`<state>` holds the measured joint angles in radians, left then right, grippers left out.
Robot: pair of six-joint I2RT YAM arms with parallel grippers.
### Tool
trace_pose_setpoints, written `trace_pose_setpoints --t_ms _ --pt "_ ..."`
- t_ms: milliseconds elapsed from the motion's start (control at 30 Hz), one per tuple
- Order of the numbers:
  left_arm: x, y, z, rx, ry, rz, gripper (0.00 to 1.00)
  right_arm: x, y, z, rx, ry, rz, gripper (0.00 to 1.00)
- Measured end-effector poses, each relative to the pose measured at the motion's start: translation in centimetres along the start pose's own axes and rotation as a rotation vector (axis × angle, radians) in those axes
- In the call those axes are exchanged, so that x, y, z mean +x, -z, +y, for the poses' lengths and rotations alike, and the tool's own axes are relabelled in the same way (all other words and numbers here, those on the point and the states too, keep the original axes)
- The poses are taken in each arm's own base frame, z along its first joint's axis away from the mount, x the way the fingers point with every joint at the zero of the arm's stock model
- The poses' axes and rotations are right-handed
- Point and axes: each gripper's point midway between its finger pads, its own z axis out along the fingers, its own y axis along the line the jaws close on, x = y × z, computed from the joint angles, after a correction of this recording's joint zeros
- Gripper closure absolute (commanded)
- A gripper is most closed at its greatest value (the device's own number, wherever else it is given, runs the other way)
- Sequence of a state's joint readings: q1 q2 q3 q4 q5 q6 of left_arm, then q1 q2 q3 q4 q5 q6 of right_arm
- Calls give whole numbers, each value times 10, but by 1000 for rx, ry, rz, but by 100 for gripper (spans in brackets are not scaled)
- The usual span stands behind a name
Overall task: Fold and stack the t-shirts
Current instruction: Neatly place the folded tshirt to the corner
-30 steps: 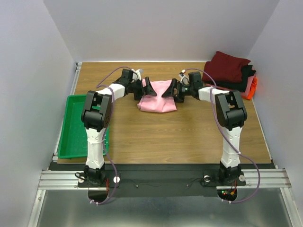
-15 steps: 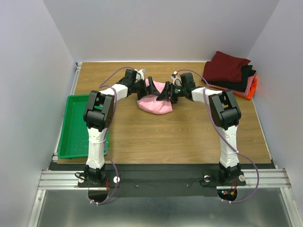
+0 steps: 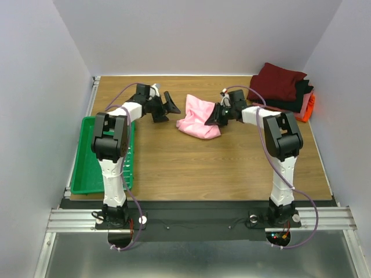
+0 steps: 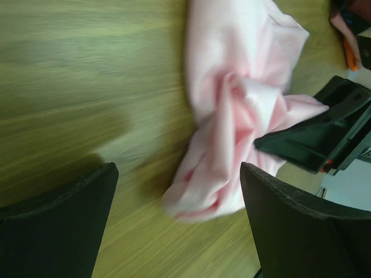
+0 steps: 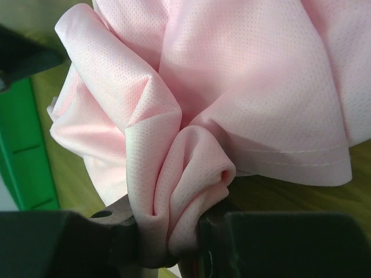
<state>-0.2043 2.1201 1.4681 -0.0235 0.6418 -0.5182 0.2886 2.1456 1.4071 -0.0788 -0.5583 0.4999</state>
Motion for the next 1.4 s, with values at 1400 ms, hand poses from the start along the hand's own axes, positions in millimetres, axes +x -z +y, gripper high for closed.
trace_pose_setpoints --t_ms 1400 --pt "27 38 31 -90 23 32 2 -344 321 -147 436 202 -815 100"
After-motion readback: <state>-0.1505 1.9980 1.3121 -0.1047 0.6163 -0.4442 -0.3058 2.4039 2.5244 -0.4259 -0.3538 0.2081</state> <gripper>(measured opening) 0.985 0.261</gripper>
